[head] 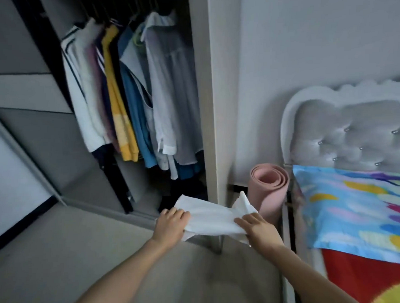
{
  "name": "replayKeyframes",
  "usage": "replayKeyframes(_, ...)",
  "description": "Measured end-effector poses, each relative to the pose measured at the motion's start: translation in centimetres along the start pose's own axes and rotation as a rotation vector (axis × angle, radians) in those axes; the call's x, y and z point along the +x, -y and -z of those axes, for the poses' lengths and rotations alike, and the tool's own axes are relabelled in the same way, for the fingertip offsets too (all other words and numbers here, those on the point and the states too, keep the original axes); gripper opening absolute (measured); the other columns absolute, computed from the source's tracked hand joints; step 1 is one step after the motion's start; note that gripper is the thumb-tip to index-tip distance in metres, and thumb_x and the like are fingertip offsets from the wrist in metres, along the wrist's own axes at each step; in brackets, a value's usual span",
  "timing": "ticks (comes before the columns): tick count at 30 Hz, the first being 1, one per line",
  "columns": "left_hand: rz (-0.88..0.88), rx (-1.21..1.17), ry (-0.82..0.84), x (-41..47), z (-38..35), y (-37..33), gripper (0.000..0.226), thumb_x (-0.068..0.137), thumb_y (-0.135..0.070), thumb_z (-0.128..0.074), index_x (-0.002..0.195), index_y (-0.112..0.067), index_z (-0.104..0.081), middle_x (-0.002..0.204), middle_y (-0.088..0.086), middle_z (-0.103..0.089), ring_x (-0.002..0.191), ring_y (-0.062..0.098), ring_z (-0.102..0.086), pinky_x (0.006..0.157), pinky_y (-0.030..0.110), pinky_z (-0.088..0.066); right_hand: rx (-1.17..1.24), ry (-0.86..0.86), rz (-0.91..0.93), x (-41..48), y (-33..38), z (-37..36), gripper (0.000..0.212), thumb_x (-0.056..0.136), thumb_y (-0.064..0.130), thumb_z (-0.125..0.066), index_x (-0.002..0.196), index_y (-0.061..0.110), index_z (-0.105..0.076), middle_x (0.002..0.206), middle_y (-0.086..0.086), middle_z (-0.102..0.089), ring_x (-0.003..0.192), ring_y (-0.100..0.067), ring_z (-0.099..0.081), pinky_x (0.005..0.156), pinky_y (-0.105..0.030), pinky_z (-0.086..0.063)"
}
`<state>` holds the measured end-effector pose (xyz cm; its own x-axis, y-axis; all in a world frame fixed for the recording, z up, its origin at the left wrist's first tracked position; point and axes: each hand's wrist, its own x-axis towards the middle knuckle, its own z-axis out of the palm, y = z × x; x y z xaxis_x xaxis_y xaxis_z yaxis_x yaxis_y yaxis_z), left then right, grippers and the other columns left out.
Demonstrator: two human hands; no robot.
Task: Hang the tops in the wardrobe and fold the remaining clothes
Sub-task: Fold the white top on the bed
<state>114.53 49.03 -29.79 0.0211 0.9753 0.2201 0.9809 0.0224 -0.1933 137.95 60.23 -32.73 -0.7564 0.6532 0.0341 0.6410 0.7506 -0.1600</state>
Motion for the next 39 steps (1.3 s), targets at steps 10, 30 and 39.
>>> replayKeyframes(10, 0.204, 0.031, 0.073, -8.6, -7.1, 20.8, 0.028, 0.049, -0.011, -0.037, 0.054, -0.015, -0.064, 0.048, -0.001, -0.052, 0.045, 0.019, -0.055, 0.043, 0.020, -0.041, 0.004, 0.129, 0.163, 16.5, 17.2, -7.7, 0.052, 0.093, 0.013, -0.042, 0.141, 0.031, -0.036, 0.137, 0.007, -0.042, 0.132, -0.008, -0.030, 0.086, -0.030, -0.045)
replayKeyframes(30, 0.321, -0.175, 0.248, -5.7, -23.8, 40.6, 0.037, 0.018, -0.011, -0.077, 0.051, -0.014, -0.061, 0.044, 0.000, -0.050, 0.039, 0.020, -0.052, 0.043, 0.018, -0.040, 0.137, 0.480, 0.198, 39.7, 24.8, -20.1, 0.062, 0.091, 0.011, -0.044, 0.146, 0.033, -0.027, 0.148, 0.004, -0.031, 0.136, -0.008, -0.028, 0.103, -0.022, -0.032)
replayKeyframes(39, 0.328, -0.236, 0.282, 2.2, -34.1, 48.5, 0.058, 0.009, -0.041, -0.091, 0.048, -0.013, -0.059, 0.043, 0.000, -0.050, 0.038, 0.019, -0.051, 0.041, 0.019, -0.039, 0.140, 0.490, 0.132, 52.4, 23.3, -26.3, 0.057, 0.090, 0.009, -0.044, 0.142, 0.031, -0.036, 0.143, 0.004, -0.039, 0.135, -0.011, -0.030, 0.098, -0.029, -0.040)
